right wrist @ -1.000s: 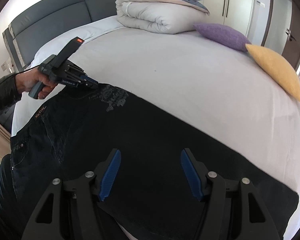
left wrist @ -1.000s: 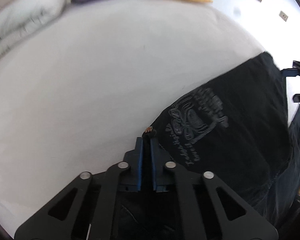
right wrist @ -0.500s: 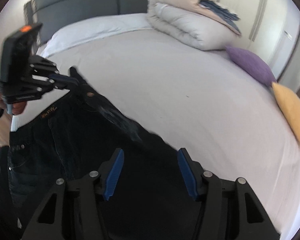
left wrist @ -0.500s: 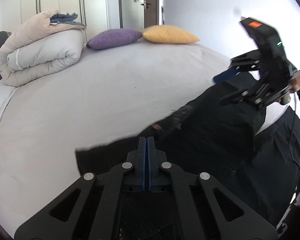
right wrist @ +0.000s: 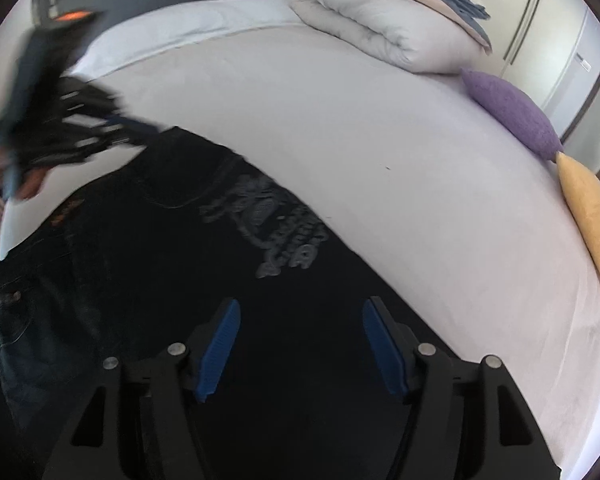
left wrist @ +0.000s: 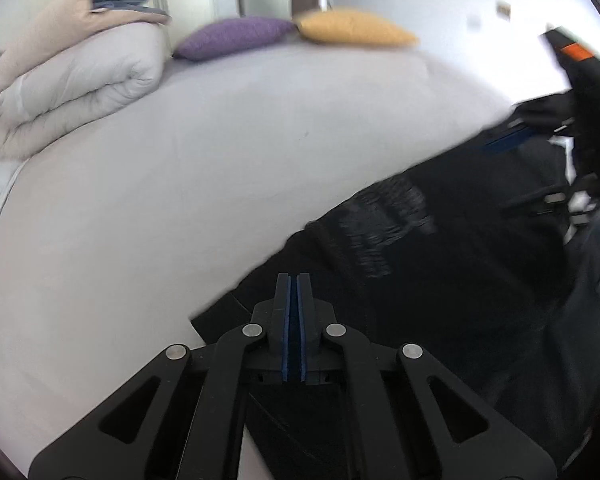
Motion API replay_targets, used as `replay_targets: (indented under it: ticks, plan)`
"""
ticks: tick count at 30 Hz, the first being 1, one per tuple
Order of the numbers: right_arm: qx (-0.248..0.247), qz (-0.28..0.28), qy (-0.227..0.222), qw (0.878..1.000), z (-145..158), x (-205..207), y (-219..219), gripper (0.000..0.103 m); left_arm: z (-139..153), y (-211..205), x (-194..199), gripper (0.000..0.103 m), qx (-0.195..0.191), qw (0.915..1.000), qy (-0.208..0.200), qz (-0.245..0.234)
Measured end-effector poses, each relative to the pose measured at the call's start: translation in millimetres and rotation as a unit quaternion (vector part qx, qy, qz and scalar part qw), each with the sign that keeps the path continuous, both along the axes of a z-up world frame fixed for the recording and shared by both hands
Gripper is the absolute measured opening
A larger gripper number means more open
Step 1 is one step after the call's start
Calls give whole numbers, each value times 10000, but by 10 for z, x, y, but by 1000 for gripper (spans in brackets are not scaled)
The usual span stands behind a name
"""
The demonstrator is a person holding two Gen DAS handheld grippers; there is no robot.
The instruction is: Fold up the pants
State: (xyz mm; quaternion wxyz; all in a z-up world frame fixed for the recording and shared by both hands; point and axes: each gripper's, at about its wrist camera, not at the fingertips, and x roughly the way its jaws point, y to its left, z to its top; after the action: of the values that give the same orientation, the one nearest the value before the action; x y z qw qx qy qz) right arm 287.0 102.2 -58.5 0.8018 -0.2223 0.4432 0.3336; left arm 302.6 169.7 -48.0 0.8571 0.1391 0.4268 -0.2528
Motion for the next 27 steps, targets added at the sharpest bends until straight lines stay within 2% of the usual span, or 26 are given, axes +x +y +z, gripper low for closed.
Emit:
replay_targets:
  ticks: [2,4,5,6,7,8,11,13,14,15,17,20,21,22,24,25,27]
  plan:
    - [168,76,75,9998,39,-109,-54,67,-28,40,183,6,17,9998,166,-63]
    - [285,82,91,9995,59,-215,-155,67,12,97,346,15,-192,9995,268,2]
    - [335,70,98,9994,66,-263,-214,67,42,116,426,28,-301,9991,304,23]
    - [374,49,105,9992,74,-295,-270,67,58,113,476,63,-334,9990,296,0]
    - [418,23,112,9991,82,-320,-309,67,72,98,503,90,-338,9990,295,-72]
    - [501,-33,119,9987,98,-341,-370,67,73,63,512,103,-327,9986,362,-207]
    - [732,-184,97,9971,143,-343,-512,67,-9,-39,572,103,-39,9969,738,-261]
    - [768,-275,0,9967,182,-338,-580,67,-33,-64,599,97,-80,9965,762,-333]
    - [804,-299,-10,9963,199,-344,-608,67,-43,-73,621,83,-120,9960,791,-397]
    - [849,-324,-7,9959,214,-341,-630,67,-64,-88,644,74,-79,9955,830,-449]
    - [883,-366,-32,9954,227,-331,-671,67,-149,-147,700,73,104,9933,964,-630]
    - [876,-395,-44,9954,219,-346,-708,67,-356,-216,784,73,392,9859,1406,-814]
    - [874,-404,-35,9953,210,-352,-723,67,-403,-238,783,70,459,9845,1451,-869]
    - [868,-416,-31,9953,205,-351,-732,67,-434,-254,781,63,463,9833,1502,-915]
    - [871,-470,-11,9951,176,-321,-762,67,-450,-285,760,18,547,9848,1364,-924]
    - [881,-500,6,9949,164,-310,-765,67,-436,-296,749,12,665,9873,1153,-863]
    - [908,-559,41,9943,137,-283,-764,67,-432,-290,742,5,611,9881,1139,-830]
